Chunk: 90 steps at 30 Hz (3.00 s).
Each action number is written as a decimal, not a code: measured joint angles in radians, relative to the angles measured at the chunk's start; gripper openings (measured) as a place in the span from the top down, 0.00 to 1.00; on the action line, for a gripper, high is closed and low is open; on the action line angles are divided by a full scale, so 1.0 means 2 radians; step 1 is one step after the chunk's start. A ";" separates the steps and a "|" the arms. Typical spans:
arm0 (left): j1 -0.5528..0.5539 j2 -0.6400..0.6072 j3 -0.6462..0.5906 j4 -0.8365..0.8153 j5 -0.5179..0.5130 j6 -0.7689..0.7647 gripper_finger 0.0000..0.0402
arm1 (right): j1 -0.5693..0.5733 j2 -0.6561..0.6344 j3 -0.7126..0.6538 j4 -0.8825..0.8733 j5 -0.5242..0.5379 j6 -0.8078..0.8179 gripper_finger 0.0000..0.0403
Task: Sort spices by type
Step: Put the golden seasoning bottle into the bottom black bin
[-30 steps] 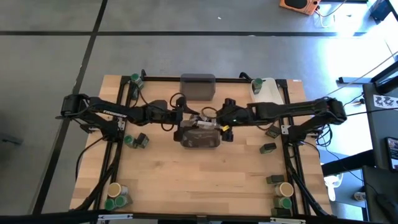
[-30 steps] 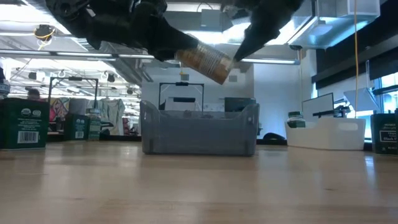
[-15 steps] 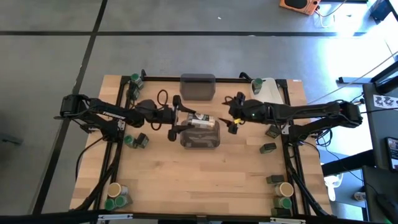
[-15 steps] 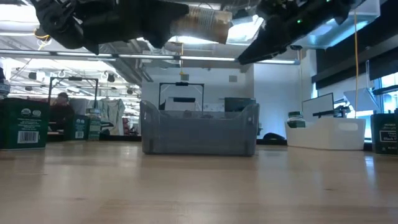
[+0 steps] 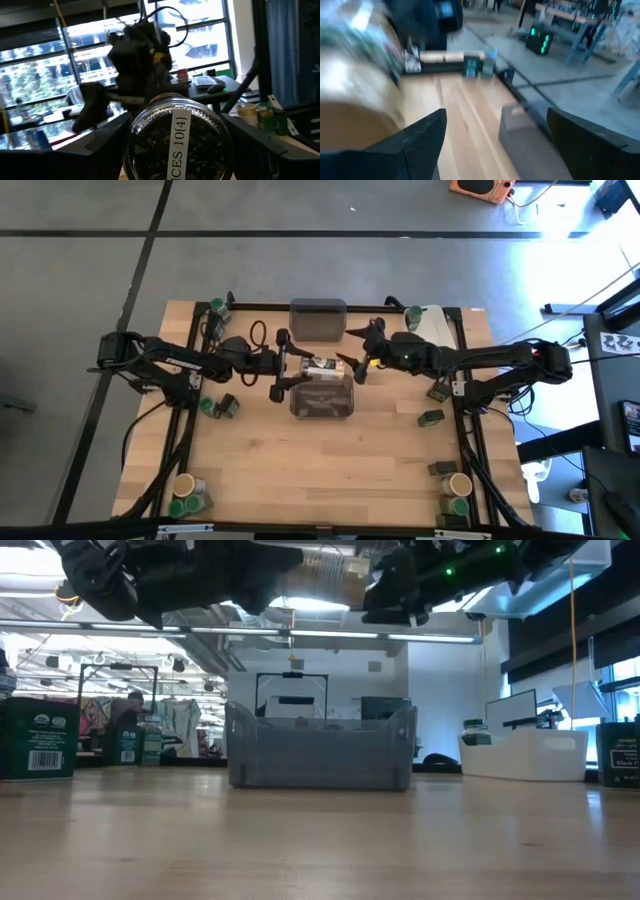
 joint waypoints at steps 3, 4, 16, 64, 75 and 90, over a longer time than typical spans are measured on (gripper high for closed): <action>0.000 0.000 0.000 0.004 -0.002 -0.001 0.31 | 0.000 0.000 0.000 0.011 -0.004 0.007 0.15; 0.000 0.000 0.000 0.003 -0.002 -0.003 0.31 | 0.000 0.000 0.000 0.013 -0.010 0.011 0.14; -0.001 0.000 0.000 -0.013 0.004 -0.013 0.31 | 0.000 -0.003 0.000 -0.010 -0.061 0.017 0.10; -0.008 -0.024 0.000 -0.058 -0.023 -0.017 0.27 | 0.004 0.081 -0.001 0.143 -0.231 0.000 0.30; 0.009 -0.139 0.001 -0.309 -0.141 0.004 0.18 | 0.003 0.035 0.018 0.032 -0.089 -0.062 0.29; 0.024 -0.186 0.001 -0.414 -0.247 -0.021 0.18 | -0.006 0.088 0.280 -0.498 0.006 -0.059 0.29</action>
